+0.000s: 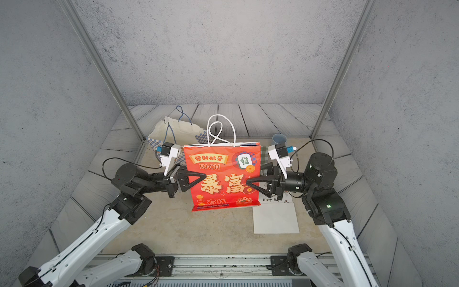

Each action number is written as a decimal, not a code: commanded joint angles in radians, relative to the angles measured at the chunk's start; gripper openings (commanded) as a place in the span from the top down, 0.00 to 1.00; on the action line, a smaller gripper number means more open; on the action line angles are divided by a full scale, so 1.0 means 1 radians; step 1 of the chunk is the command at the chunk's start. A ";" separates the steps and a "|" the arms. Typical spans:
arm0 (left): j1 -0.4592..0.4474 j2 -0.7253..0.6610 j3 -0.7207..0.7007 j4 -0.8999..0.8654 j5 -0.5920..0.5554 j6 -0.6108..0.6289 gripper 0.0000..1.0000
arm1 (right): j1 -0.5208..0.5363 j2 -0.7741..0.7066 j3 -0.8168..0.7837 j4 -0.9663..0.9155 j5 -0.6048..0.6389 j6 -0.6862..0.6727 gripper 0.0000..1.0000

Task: Put away the paper bag
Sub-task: Press the paper bag.

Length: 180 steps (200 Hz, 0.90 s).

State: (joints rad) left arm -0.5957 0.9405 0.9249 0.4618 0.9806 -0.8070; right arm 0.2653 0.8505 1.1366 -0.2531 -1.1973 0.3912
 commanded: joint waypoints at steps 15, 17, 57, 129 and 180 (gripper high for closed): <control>0.006 -0.002 0.047 0.081 -0.005 -0.055 1.00 | 0.003 0.007 -0.010 0.097 -0.027 0.068 0.80; 0.007 -0.002 0.047 0.082 -0.004 -0.057 1.00 | 0.003 0.007 -0.009 0.098 -0.027 0.068 0.82; 0.007 0.013 0.048 0.117 -0.001 -0.100 1.00 | 0.004 -0.001 -0.002 0.121 -0.029 0.075 0.96; 0.003 0.024 0.027 0.119 0.053 -0.130 1.00 | 0.003 0.052 0.123 0.221 0.026 0.130 0.61; -0.001 0.025 0.022 0.097 0.067 -0.109 1.00 | 0.002 0.045 0.121 0.262 0.060 0.155 1.00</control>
State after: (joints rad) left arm -0.5957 0.9691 0.9409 0.5354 1.0191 -0.9241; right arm 0.2653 0.9043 1.2499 -0.0341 -1.1667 0.5346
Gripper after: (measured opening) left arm 0.048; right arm 0.049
